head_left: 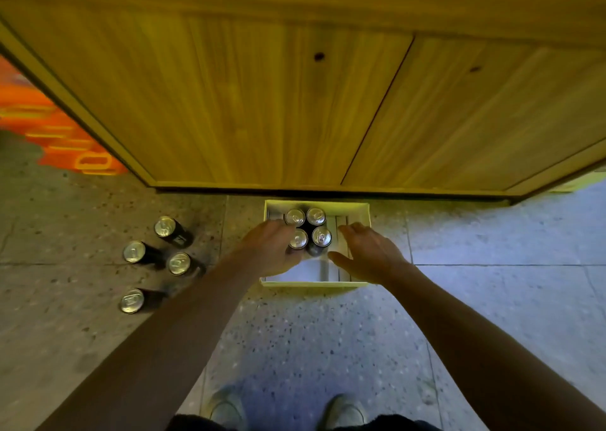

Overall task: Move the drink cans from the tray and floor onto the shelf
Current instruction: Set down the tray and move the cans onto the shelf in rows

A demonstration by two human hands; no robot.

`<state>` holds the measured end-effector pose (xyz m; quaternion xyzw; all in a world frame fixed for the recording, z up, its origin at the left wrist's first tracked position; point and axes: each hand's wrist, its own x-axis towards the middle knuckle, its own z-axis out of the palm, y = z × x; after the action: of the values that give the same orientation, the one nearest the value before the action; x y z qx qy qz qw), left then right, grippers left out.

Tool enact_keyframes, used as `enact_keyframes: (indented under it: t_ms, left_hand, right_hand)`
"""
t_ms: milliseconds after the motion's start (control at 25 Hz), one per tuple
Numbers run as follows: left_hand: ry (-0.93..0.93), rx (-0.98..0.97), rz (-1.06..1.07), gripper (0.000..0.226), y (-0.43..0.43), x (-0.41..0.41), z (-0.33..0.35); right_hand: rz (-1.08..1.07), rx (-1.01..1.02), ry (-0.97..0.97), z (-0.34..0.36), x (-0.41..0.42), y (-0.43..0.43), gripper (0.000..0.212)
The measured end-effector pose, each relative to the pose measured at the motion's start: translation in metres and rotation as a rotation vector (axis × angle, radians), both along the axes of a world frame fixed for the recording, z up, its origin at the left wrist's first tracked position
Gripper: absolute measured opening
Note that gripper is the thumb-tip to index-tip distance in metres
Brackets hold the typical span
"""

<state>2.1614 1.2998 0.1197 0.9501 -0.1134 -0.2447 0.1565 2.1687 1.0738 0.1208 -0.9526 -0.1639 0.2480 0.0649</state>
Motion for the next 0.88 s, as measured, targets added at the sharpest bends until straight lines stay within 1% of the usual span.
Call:
enact_keyframes:
  t_ms: [120, 280, 400, 520, 720, 800, 880]
  left_hand:
    - [-0.066, 0.017, 0.004, 0.048, -0.003, 0.011, -0.076]
    - [-0.129, 0.050, 0.061, 0.048, 0.001, 0.024, -0.134]
    - [-0.113, 0.028, 0.076, 0.049, -0.002, 0.027, -0.144]
    - [-0.108, -0.008, 0.093, 0.057, -0.007, 0.026, -0.153]
    - [-0.137, -0.014, 0.169, 0.064, -0.016, 0.024, -0.170]
    - [-0.158, -0.022, 0.224, 0.064, -0.020, 0.024, -0.176]
    - [-0.197, -0.052, 0.286, 0.058, -0.025, 0.023, -0.181]
  right_hand:
    - [-0.022, -0.019, -0.034, -0.065, 0.011, -0.005, 0.063]
    - [-0.036, -0.003, -0.086, -0.106, 0.020, -0.008, 0.060]
    - [-0.036, 0.012, -0.091, -0.122, 0.024, -0.004, 0.063]
    - [-0.024, 0.036, -0.073, -0.136, 0.032, 0.003, 0.068]
    - [-0.108, 0.093, -0.058, -0.155, 0.040, 0.012, 0.073]
    - [-0.152, 0.129, -0.059, -0.162, 0.040, 0.018, 0.071]
    - [-0.193, 0.163, -0.071, -0.166, 0.041, 0.024, 0.069]
